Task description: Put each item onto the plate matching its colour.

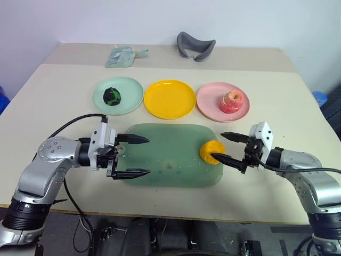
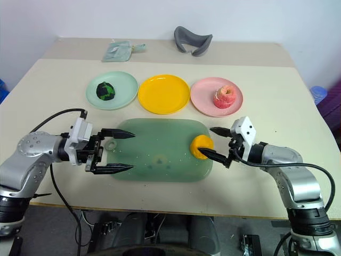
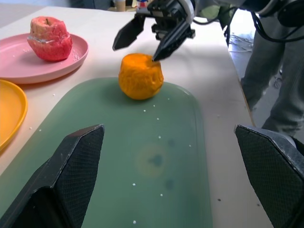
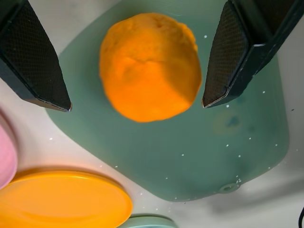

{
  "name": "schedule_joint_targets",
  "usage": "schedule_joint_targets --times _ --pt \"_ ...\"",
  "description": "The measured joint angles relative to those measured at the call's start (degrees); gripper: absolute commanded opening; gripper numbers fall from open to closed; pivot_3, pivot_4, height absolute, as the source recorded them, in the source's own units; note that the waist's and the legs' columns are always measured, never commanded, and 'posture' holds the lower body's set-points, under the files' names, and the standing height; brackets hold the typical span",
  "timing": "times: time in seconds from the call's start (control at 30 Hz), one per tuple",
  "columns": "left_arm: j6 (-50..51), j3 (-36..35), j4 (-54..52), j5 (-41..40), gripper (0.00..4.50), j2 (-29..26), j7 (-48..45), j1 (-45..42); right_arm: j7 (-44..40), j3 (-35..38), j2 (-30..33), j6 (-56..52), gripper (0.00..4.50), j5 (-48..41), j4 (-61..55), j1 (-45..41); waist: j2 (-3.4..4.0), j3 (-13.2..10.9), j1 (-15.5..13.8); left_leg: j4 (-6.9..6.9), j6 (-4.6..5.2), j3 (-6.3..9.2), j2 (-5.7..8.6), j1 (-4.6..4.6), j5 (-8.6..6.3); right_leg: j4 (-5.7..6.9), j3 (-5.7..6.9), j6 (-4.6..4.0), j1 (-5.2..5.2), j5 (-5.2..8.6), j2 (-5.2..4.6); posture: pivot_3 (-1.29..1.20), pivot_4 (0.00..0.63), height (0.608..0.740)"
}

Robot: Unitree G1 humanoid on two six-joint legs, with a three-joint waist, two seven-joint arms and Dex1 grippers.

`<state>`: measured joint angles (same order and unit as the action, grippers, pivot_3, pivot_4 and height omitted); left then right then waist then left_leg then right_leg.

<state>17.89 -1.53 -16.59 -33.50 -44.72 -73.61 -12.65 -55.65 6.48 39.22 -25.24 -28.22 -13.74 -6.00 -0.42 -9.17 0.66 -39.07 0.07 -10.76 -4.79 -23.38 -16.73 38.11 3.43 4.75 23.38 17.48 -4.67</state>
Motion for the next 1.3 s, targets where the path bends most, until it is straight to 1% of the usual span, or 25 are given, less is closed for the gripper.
schedule_joint_targets --times 0.3,0.37,0.4,0.43,0.47,0.57,0.73,0.77,0.83,0.9,0.93,1.1,1.2,1.3 --pt "0.33 0.21 -0.5 0.01 4.5 0.31 0.37 0.05 -0.74 -3.56 -1.66 4.34 4.47 2.37 2.27 2.09 0.0 0.0 0.0 0.0 0.0 0.01 0.0 0.01 0.0 0.0 0.0 0.0 0.0 0.0 0.01 0.0 0.15 0.74" --pt "0.32 0.23 -0.5 0.02 4.5 0.32 0.46 0.04 -0.66 -4.31 -2.47 4.79 3.96 2.91 3.44 1.69 0.0 0.0 0.0 -0.01 0.0 0.0 0.0 0.0 0.0 0.0 0.0 0.0 0.0 0.0 0.0 0.0 0.15 0.74" --pt "0.32 0.23 -0.5 0.02 4.5 0.39 0.57 0.04 -0.54 -4.48 -2.84 4.86 3.62 3.12 4.08 1.16 0.0 0.0 0.0 -0.02 0.0 0.0 0.0 0.0 0.0 0.0 0.0 0.0 0.0 0.0 0.0 0.0 0.15 0.74" --pt "0.32 0.26 -0.5 0.02 4.5 0.44 0.67 0.05 -0.44 -4.51 -3.12 4.94 3.15 3.2 4.38 0.76 0.0 0.0 -0.02 -0.02 0.0 0.0 0.0 0.0 0.0 0.0 0.0 0.0 0.0 0.0 0.0 0.0 0.15 0.74" --pt "0.31 0.26 -0.5 0.05 4.5 0.49 0.95 0.05 -0.41 -4.6 -3.43 5.19 2.85 3.27 4.89 0.2 0.0 0.0 -0.03 -0.02 0.0 0.01 0.0 0.0 0.0 0.0 0.01 0.0 0.0 0.0 0.01 0.0 0.15 0.74" --pt "0.48 0.23 -0.54 0.04 4.5 1.44 2.47 0.21 0.2 -4.63 -4.63 6.22 2.82 3.48 5.68 -0.78 0.0 0.0 -0.03 -0.02 0.0 0.01 0.0 0.0 0.0 0.0 0.0 0.0 -0.01 0.0 0.0 0.0 0.15 0.74" --pt "3.05 -1.06 -1.41 -0.88 4.5 4.33 9.37 1.25 2.35 -4.63 -7.46 6.68 2.82 3.4 6.3 -3.62 0.0 0.0 0.02 -0.02 0.0 0.03 -0.01 0.0 0.0 0.01 0.0 0.0 0.0 0.0 0.0 0.0 0.15 0.74" --pt "3.02 -1.8 -1.37 -0.36 4.5 5.58 12.05 1.26 3.27 -4.72 -8.58 7.01 2.82 3.68 7.03 -5.36 0.0 0.0 0.13 -0.04 0.0 0.04 -0.01 0.01 0.0 0.03 -0.01 0.0 -0.01 0.0 0.0 0.0 0.15 0.74" --pt "3.08 -2.27 0.43 3.09 4.5 10.85 21.38 -0.53 6.55 -5.5 -12.47 9.21 2.82 5.92 11.43 -12.31 0.0 0.0 0.32 -0.1 -0.01 0.04 -0.01 0.04 0.01 0.11 -0.03 0.0 -0.02 -0.02 0.01 0.0 0.15 0.74" --pt "3.26 -2.27 1.82 5.5 4.5 13.76 27.95 -1.58 8.89 -6.32 -15.74 12.08 2.82 8.05 15.75 -18.49 -0.02 0.01 0.25 -0.05 -0.02 0.05 -0.02 0.03 0.02 0.11 -0.02 0.0 0.0 -0.01 0.03 0.0 0.15 0.74" --pt "3.35 -2.26 1.95 6.04 4.5 14.29 29.55 -1.76 9.73 -6.56 -16.7 13.13 2.82 8.83 17.48 -20.27 -0.02 0.01 0.23 -0.02 -0.02 0.03 -0.02 0.01 0.02 0.09 -0.03 -0.01 0.03 -0.01 0.03 0.0 0.15 0.74" --pt "3.35 -3.63 2.01 9.36 4.5 18.6 39.69 -1.49 13.52 -9.28 -24.77 21.47 2.82 14.36 36.5 -30.1 -0.02 0.0 0.25 0.0 -0.02 -0.05 -0.01 -0.03 0.02 0.04 -0.01 0.0 0.04 -0.01 0.01 0.0 0.15 0.74" --pt "3.55 -4.18 1.38 10.28 4.5 20.37 43.76 -1.01 15.31 -9.48 -27.43 26.85 2.82 16.72 48.32 -36.6 -0.02 0.0 0.33 -0.03 -0.02 -0.06 -0.01 -0.03 0.02 0.08 -0.01 0.0 0.04 -0.01 0.0 0.0 0.15 0.74" --pt "4.21 -4.39 -0.09 10.38 4.5 20.83 45.68 0.29 16.86 -9.23 -28.49 31.98 2.82 18.59 59.2 -43.14 -0.02 0.0 0.49 -0.02 -0.02 -0.08 -0.03 -0.02 0.02 0.1 -0.01 0.0 0.06 -0.01 0.0 0.0 0.15 0.74"
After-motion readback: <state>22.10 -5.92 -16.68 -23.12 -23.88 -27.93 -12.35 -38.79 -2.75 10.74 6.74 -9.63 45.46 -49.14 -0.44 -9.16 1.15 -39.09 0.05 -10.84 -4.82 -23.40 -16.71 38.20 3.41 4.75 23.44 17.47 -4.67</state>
